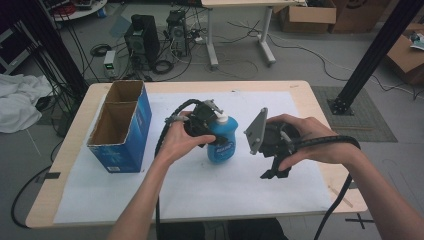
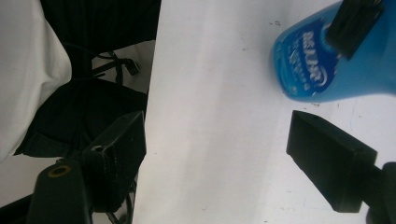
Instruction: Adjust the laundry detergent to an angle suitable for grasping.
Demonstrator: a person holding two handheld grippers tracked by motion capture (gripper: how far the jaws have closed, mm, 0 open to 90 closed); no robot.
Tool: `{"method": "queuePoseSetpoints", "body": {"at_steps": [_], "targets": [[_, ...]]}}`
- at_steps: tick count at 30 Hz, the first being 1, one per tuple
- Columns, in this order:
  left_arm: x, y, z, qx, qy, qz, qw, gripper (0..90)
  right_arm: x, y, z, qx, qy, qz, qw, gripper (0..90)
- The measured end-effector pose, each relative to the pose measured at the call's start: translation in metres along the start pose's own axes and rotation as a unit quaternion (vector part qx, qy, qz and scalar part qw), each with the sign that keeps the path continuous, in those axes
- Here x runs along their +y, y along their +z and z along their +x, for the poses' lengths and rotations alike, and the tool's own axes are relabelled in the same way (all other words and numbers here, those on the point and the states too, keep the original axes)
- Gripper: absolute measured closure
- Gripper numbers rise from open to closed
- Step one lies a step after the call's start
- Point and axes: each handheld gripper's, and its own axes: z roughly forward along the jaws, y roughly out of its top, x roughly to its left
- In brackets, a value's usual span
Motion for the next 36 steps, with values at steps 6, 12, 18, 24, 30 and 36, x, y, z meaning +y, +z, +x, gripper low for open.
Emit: {"method": "queuePoseSetpoints", "body": {"at_steps": [6,12,18,24,30,36], "targets": [[-0.007,-0.006,0.009,-0.016,0.076,0.026,0.9967,45.4,0.0,0.002,-0.001,0.001,0.0,0.003,1.0,19.8],[-0.014,-0.004,0.015,-0.065,0.108,0.029,0.9916,45.3,0.002,0.003,-0.001,0.003,-0.001,0.002,1.0,19.8],[-0.015,-0.002,0.02,-0.085,0.127,0.016,0.9882,45.3,0.001,0.005,-0.001,0.005,0.0,0.004,1.0,19.8],[-0.017,0.005,0.024,-0.09,0.138,0.029,0.9859,45.2,-0.002,0.005,-0.002,0.004,0.004,0.003,1.0,19.8],[-0.018,0.008,0.024,-0.089,0.145,0.026,0.9851,44.9,-0.004,0.007,-0.002,0.005,0.006,0.002,1.0,19.8],[-0.022,0.008,0.028,-0.093,0.132,0.022,0.9867,44.7,-0.005,0.007,-0.002,0.005,0.007,0.001,1.0,19.8]]}}
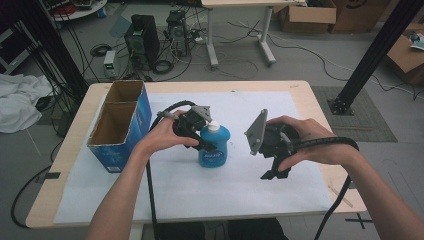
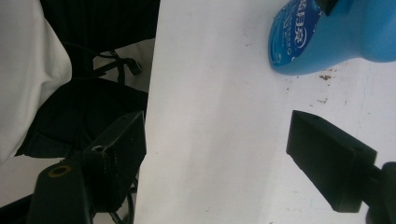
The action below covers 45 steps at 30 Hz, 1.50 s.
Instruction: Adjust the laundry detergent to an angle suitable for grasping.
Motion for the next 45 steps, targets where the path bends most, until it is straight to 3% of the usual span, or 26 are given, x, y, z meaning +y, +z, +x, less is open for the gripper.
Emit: {"method": "queuePoseSetpoints", "body": {"at_steps": [33,45], "targets": [[-0.0041,-0.0009,-0.0012,0.004,-0.004,-0.006,1.0,43.2,0.0032,-0.0001,0.0012,0.001,-0.002,0.003,1.0,19.8],[-0.0028,0.0004,-0.0036,0.002,-0.009,0.004,0.9999,35.2,0.003,0.0002,0.0016,0.001,-0.003,0.003,1.0,19.8]]}}
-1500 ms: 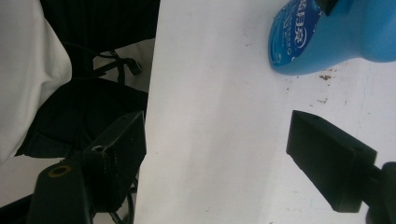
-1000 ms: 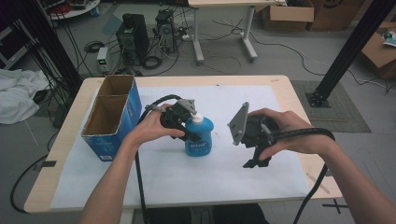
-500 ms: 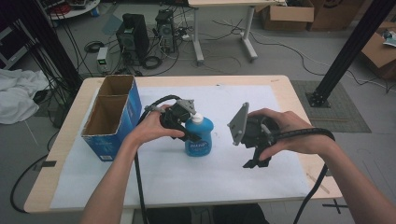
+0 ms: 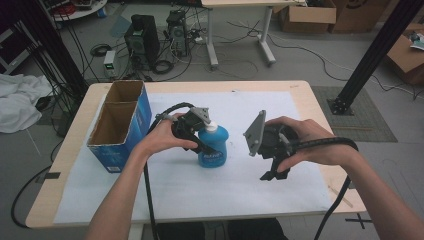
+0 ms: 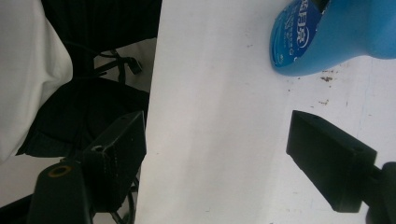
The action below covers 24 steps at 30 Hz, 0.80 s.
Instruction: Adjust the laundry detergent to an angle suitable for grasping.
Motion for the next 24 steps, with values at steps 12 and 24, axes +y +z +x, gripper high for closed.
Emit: {"method": "queuePoseSetpoints", "body": {"at_steps": [12,24], "targets": [[0.0,-0.003,-0.002,0.009,-0.002,0.011,0.9999,29.7,-0.001,0.0,0.001,0.001,0.0,0.0,1.0,19.8],[0.004,-0.026,-0.006,0.041,-0.003,0.044,0.9981,16.4,-0.001,0.0,0.001,0.001,-0.002,0.001,1.0,19.6]]}}
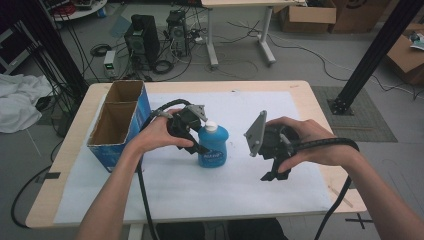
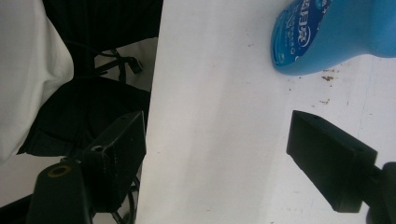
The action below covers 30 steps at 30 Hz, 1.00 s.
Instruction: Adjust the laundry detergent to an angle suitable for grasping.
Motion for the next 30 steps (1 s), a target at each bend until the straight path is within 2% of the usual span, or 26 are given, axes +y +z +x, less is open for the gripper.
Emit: {"method": "queuePoseSetpoints", "body": {"at_steps": [6,9,15,18,23,30], "targets": [[0.001,-0.018,0.003,0.002,0.01,0.022,0.9997,16.4,0.001,0.0,0.001,0.0,0.0,0.0,1.0,19.6],[0.003,-0.028,0.004,0.005,0.023,0.036,0.9991,16.4,0.001,0.0,0.001,-0.001,0.0,0.001,1.0,19.6],[0.009,-0.047,0.009,0.02,0.047,0.073,0.996,16.6,0.001,0.0,0.001,-0.001,-0.002,0.0,1.0,19.6],[0.014,-0.055,0.012,0.028,0.06,0.096,0.9932,16.6,0.001,0.0,0.001,-0.001,-0.002,0.0,1.0,19.6],[0.018,-0.069,0.023,0.033,0.061,0.115,0.9909,16.7,0.0,0.001,0.002,0.0,-0.002,0.0,1.0,19.6],[0.021,-0.085,0.045,0.039,0.051,0.141,0.988,17.1,0.0,0.001,0.002,-0.001,-0.003,0.001,1.0,19.6]]}}
